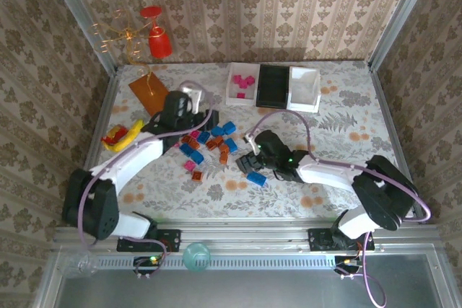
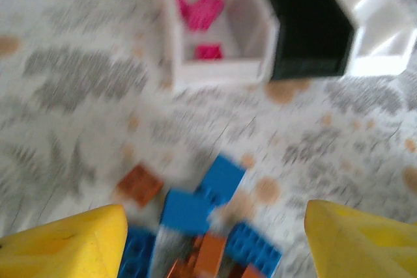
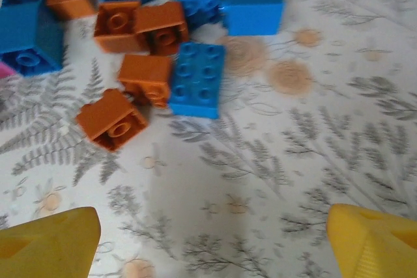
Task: Sort the legos into containers by color
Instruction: Pick up the lego from the bottom-center of the table.
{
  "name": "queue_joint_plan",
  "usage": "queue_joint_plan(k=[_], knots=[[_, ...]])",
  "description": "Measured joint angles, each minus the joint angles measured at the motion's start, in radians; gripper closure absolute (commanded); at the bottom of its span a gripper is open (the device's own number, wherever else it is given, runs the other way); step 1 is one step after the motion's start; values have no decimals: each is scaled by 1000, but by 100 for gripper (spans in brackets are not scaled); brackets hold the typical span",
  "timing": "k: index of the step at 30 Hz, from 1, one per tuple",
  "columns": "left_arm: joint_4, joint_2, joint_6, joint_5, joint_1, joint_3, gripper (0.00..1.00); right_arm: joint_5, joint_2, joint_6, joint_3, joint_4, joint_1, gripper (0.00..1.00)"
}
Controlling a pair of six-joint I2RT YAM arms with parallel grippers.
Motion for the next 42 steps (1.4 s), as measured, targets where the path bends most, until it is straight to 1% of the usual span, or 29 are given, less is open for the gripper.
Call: queue_joint_plan(k=[4,8,11,14,17,19,21,24,26,29,32,35,37,39,42], knots=[[-25,-128,-19,13,62,-155,20,-5,19,32,87,-157,39,8],[-21,-224,-32,73,63,-246,17,-44,19,102,102,-319,48,7],[-6,-230,-33,104,63,-274,17,-53,33,140,102,-406,56,7],[9,-220,-34,132,63,-288,17,-53,67,157,102,-452,65,9],[36,-212,-37,157,63,-294,17,-51,106,175,105,-479,77,20],[51,-210,-37,166,63,-297,17,-20,133,179,121,-501,90,29],[62,-209,-37,173,63,-304,17,5,148,187,142,-517,108,42],[71,-209,-37,178,63,-318,17,30,164,193,157,-524,143,56],[70,-209,-37,180,63,-325,17,42,171,194,163,-522,158,62],[70,-209,-37,180,63,-328,17,54,172,190,166,-519,165,68],[71,-209,-37,180,63,-328,17,63,168,181,166,-504,164,71],[78,-209,-44,181,63,-333,17,68,144,173,166,-455,139,72],[85,-210,-52,187,63,-336,17,67,111,173,167,-412,95,72],[103,-212,-63,193,60,-342,17,62,78,183,177,-355,18,72],[131,-216,-89,204,39,-346,17,58,74,217,225,-258,-137,71]])
